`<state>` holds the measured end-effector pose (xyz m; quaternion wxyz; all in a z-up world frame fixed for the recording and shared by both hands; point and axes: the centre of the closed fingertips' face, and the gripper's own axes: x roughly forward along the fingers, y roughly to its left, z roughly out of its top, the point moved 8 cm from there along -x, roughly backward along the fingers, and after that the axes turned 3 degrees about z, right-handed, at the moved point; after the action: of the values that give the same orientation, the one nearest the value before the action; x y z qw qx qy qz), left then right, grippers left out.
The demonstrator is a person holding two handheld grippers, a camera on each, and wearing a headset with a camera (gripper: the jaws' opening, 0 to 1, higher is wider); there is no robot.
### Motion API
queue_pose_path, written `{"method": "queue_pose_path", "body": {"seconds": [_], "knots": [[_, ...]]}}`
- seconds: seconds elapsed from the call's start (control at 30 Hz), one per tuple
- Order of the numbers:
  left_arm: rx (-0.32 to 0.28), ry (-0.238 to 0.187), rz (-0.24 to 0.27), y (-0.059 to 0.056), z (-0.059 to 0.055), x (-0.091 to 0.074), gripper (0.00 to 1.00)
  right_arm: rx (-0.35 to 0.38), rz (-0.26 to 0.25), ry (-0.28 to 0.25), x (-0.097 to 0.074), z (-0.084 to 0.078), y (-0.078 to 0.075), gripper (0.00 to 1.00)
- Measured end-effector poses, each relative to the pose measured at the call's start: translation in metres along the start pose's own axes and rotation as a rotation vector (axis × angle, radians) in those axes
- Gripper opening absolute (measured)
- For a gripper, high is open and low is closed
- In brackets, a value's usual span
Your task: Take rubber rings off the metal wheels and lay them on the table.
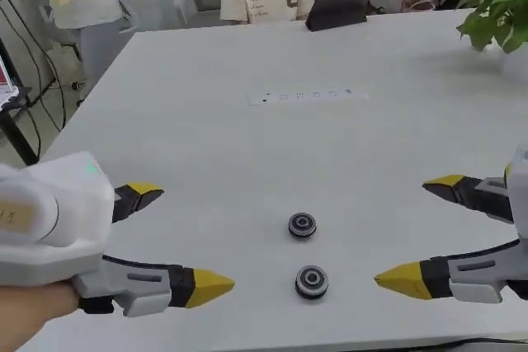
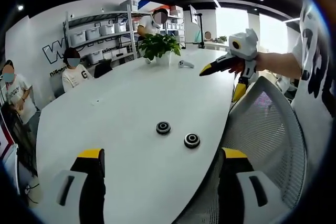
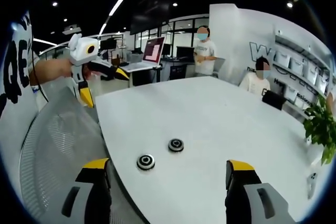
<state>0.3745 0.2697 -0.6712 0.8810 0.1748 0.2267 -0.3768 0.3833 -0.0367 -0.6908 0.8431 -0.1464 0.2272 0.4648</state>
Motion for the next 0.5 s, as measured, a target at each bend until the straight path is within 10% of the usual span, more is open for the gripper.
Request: {"method": "queue_pose_path", "body": {"seconds": [0.5], "knots": [[0.038,-0.016,-0.011,0.0035,0.0077,0.0094,0.85,-0.034,0.026,-0.018,0.0081,0.0089,-0.0045,0.87]]}}
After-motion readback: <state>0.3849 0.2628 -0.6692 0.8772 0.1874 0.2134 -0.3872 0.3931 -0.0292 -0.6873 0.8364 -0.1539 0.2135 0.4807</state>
